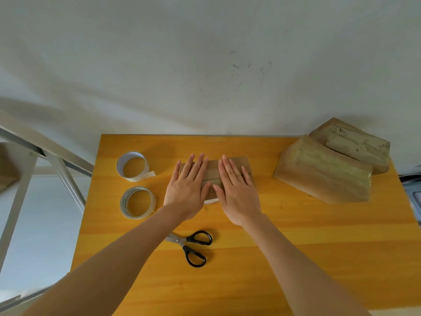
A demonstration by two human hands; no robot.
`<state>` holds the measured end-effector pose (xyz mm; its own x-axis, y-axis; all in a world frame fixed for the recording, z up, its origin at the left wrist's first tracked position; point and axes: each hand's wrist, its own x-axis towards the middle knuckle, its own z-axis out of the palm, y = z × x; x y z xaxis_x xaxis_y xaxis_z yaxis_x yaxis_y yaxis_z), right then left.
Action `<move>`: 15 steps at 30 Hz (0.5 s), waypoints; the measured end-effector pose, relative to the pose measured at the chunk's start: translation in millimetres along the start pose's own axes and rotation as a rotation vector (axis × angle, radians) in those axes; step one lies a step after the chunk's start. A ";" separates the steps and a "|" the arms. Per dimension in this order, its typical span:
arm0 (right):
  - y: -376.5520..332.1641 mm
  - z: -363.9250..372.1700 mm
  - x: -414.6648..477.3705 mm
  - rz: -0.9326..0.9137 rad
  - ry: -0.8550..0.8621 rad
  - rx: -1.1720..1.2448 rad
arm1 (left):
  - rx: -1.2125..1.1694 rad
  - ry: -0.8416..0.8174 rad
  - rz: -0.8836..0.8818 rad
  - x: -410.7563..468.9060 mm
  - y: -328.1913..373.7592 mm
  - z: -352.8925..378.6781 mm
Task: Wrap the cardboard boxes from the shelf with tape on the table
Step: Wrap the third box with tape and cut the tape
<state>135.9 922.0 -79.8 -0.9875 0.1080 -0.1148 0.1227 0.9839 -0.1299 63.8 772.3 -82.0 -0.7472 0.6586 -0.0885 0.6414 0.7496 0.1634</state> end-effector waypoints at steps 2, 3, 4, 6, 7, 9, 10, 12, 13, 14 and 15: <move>4.6 -4.2 2.6 -0.023 0.004 -0.004 | -0.007 -0.001 0.012 1.8 -1.6 -0.5; 7.0 -6.7 4.2 -0.025 0.018 -0.007 | -0.011 0.001 0.014 2.4 -2.1 -0.8; 9.5 -8.7 6.2 -0.020 0.027 -0.015 | -0.010 0.006 0.014 3.0 -2.2 -0.8; 12.4 -9.0 10.3 0.008 0.021 -0.037 | 0.002 0.015 0.017 2.5 -2.3 -0.4; 12.8 -7.4 11.5 0.027 0.018 -0.051 | 0.008 0.017 0.024 2.1 -2.1 -0.3; 12.1 -4.6 12.4 0.053 0.018 -0.087 | 0.027 0.036 0.047 1.8 -0.9 0.3; 12.3 -3.7 12.6 0.053 0.006 -0.096 | 0.033 0.046 0.052 1.9 0.1 0.1; 15.0 -3.0 12.6 0.035 -0.017 -0.065 | 0.019 0.053 0.049 2.6 1.2 -0.3; 15.9 -2.6 12.8 0.029 -0.016 -0.034 | -0.007 0.062 0.041 2.9 0.9 0.3; 15.5 -2.2 12.7 0.040 -0.005 0.001 | -0.059 0.081 0.026 3.0 0.6 1.0; 13.7 -1.9 13.0 0.078 0.020 0.041 | -0.141 0.107 -0.002 2.8 1.0 2.1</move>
<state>124.5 937.1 -81.3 -0.9765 0.1871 -0.1069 0.2027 0.9658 -0.1616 62.7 774.9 -84.2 -0.7674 0.6411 0.0148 0.6149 0.7292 0.3003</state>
